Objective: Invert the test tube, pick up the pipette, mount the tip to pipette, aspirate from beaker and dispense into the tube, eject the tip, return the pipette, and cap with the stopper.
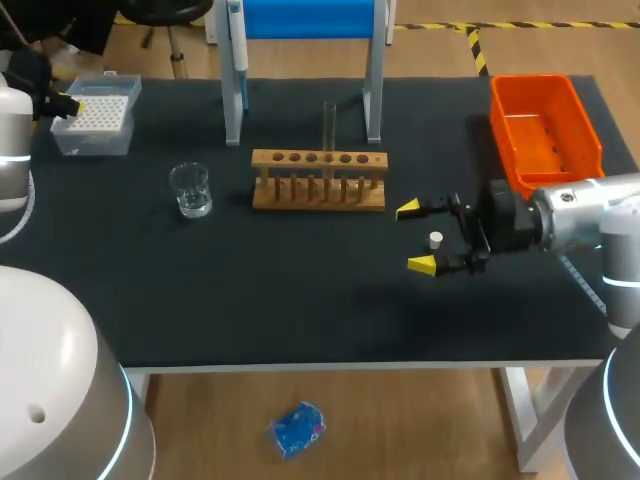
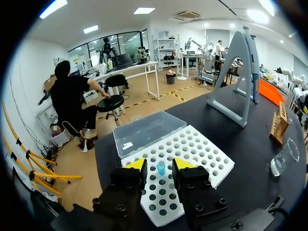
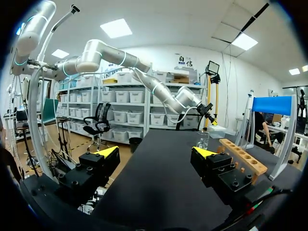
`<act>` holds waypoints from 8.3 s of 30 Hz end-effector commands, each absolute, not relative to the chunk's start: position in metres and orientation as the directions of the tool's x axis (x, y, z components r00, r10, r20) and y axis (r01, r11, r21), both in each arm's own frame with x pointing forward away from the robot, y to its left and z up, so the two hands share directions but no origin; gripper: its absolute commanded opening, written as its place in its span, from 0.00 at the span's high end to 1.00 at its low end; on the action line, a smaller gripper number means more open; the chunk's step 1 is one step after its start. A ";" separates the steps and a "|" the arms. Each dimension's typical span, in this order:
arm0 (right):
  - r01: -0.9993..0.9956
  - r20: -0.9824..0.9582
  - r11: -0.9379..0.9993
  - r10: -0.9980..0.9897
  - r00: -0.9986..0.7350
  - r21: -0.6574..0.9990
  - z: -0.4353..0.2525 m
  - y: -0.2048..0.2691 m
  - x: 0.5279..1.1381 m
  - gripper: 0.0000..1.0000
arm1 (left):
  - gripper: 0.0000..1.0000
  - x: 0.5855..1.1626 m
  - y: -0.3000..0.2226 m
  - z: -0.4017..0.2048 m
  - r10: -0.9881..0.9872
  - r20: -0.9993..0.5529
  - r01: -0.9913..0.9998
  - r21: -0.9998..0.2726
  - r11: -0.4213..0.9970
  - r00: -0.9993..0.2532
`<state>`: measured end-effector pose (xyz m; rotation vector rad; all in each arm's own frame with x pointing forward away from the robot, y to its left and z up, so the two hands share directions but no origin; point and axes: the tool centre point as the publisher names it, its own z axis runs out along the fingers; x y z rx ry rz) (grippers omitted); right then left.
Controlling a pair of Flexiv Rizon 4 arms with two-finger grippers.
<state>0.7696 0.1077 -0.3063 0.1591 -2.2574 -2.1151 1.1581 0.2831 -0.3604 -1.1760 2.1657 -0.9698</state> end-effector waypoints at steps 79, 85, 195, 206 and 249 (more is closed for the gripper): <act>-0.046 -0.039 0.063 -0.103 -0.994 0.997 -0.306 0.107 0.769 0.00 | 1.00 1.151 0.285 -0.337 -0.836 -0.088 -0.513 -0.754 0.411 -0.541; -0.046 -0.039 0.063 -0.103 -0.994 0.997 -0.306 0.107 0.769 0.00 | 1.00 1.150 0.283 -0.332 -0.826 -0.096 -0.514 -0.740 0.433 -0.556; -0.080 -0.071 0.061 -0.143 -0.987 0.995 -0.306 0.161 0.806 0.00 | 1.00 0.837 -0.147 -0.202 -0.277 0.096 -0.272 -0.641 0.718 -0.956; -0.102 -0.096 0.037 -0.144 -0.985 0.994 -0.299 0.175 0.812 0.00 | 1.00 0.817 -0.165 -0.203 -0.283 0.079 -0.262 -0.666 0.699 -0.956; -0.108 -0.108 -0.008 -0.136 -0.985 0.994 -0.292 0.204 0.811 0.52 | 1.00 0.811 -0.207 -0.250 -0.247 0.084 -0.236 -0.681 0.693 -0.965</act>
